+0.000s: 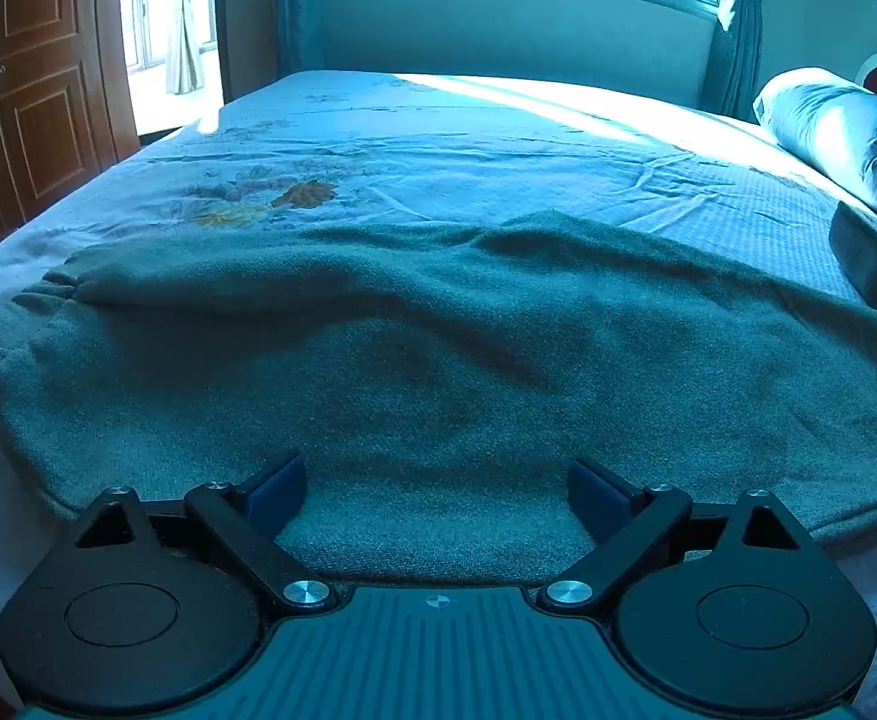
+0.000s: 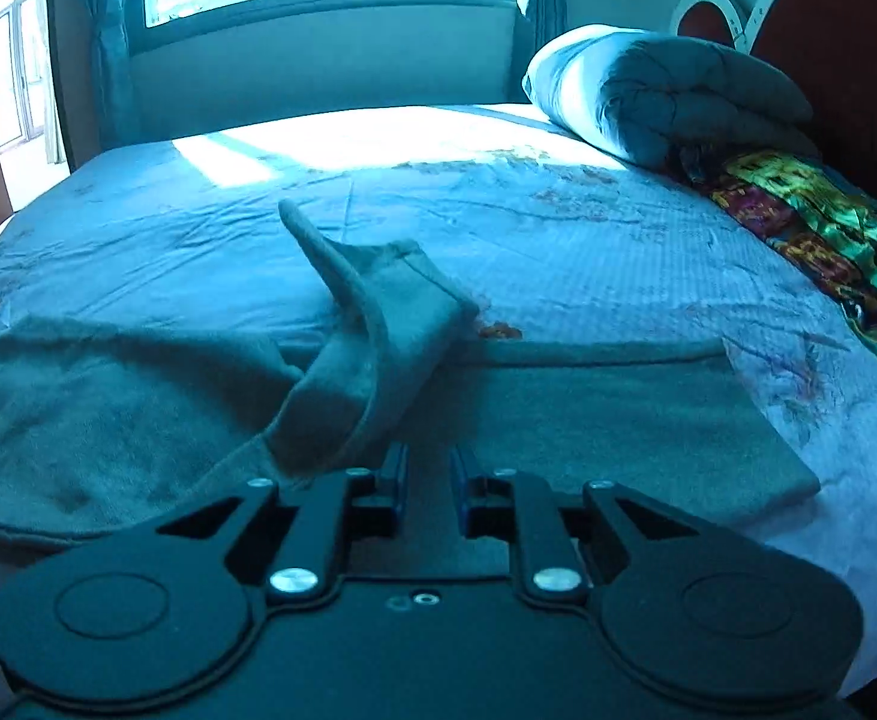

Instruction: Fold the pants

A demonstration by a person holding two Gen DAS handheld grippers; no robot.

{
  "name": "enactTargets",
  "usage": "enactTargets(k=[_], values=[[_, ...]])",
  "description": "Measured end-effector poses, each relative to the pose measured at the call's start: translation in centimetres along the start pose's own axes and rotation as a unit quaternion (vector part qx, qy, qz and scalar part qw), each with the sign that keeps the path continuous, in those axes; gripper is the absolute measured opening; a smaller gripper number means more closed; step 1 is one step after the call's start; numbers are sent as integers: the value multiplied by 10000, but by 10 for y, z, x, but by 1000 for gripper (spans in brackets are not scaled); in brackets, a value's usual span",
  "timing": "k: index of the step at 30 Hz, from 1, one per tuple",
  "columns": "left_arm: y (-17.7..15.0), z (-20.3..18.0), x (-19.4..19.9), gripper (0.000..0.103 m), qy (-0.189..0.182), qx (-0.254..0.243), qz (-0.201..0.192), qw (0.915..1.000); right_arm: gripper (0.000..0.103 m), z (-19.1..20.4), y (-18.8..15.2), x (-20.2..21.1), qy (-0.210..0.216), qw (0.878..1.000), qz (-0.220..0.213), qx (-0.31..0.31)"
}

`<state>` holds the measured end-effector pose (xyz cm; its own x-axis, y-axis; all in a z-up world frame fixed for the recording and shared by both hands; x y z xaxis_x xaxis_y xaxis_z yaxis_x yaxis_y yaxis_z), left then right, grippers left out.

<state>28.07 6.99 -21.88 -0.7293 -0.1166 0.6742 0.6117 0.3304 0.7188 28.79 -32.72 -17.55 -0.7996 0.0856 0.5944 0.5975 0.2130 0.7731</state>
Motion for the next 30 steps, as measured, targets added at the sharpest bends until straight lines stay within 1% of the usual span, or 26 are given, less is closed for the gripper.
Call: enactTargets(k=[2,4,6,8,9,10,11,12,13,14,16,17,19,20,21,22,23,24,25,26,28,29,30], values=[[-1,-1,0,94,50,-27,-19,10000,18,11,24,-8,-17,9991,-222,350],[-2,-1,-1,94,65,-23,-27,10000,20,16,52,-30,65,9982,-345,478],[-3,-1,-2,94,66,-29,-20,10000,22,23,67,-56,109,9968,-243,747],[-3,-1,-3,94,75,-53,-5,10000,27,30,76,-82,236,9934,0,1125],[-3,-1,-3,95,79,-57,4,10000,27,35,77,-94,170,9908,79,1337],[-3,-2,-3,95,87,-62,13,9999,23,39,77,-104,71,9878,188,1543],[-2,-2,-4,95,94,-63,19,9999,0,38,77,-109,112,9876,242,1547],[-2,-3,-5,95,105,-64,26,9999,0,30,77,-108,149,9911,220,1302],[-2,-3,-5,95,106,-66,29,9999,0,16,77,-99,180,9955,93,927],[-2,-3,-5,96,103,-77,27,9999,0,0,77,-84,114,9978,-126,637],[-3,-2,-6,96,78,-99,15,9999,0,-32,73,-53,-101,9986,-470,200],[-3,-2,-6,96,68,-101,9,9999,0,-51,66,-37,-161,9981,-576,-162],[-3,-2,-6,96,48,-118,-8,9999,0,-91,32,-10,-101,9931,-543,-1033],[-3,-2,-6,96,40,-112,-12,9999,0,-101,16,-4,-70,9902,-492,-1306],[-4,-2,-5,96,39,-110,-12,9999,0,-112,-8,-3,-185,9866,-366,-1581],[-4,-2,-5,96,40,-114,-12,9999,4,-117,-26,-7,-312,9859,-180,-1637],[-4,-2,-5,96,39,-114,-11,9999,4,-125,-49,-18,-313,9828,192,-1809],[-4,-2,-5,96,41,-110,2,9999,5,-133,-64,-24,-186,9746,322,-2208],[-3,-2,-5,96,39,-112,24,9999,6,-140,-72,-23,-23,9682,166,-2495],[-3,-2,-5,96,33,-113,43,9999,10,-145,-74,-20,3,9649,41,-2625],[-2,-2,-5,96,19,-124,82,9999,12,-152,-74,-18,-38,9618,3,-2738],[-2,-2,-5,96,15,-126,92,9999,14,-155,-73,-17,-13,9591,-32,-2832],[-1,-2,-5,96,16,-121,98,9999,15,-158,-74,-18,44,9548,-60,-2971]])
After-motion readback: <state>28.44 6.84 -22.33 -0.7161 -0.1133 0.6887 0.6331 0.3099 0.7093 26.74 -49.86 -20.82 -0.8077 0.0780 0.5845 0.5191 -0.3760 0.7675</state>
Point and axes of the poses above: each gripper's, at about its wrist camera, not at the fingertips, and x roughly against the way its jaws point, z to its left, y to its top, the point moved 5 cm from there along -x, roughly the way its jaws point, and after that the axes turned 14 degrees about x, right-handed, at the moved point
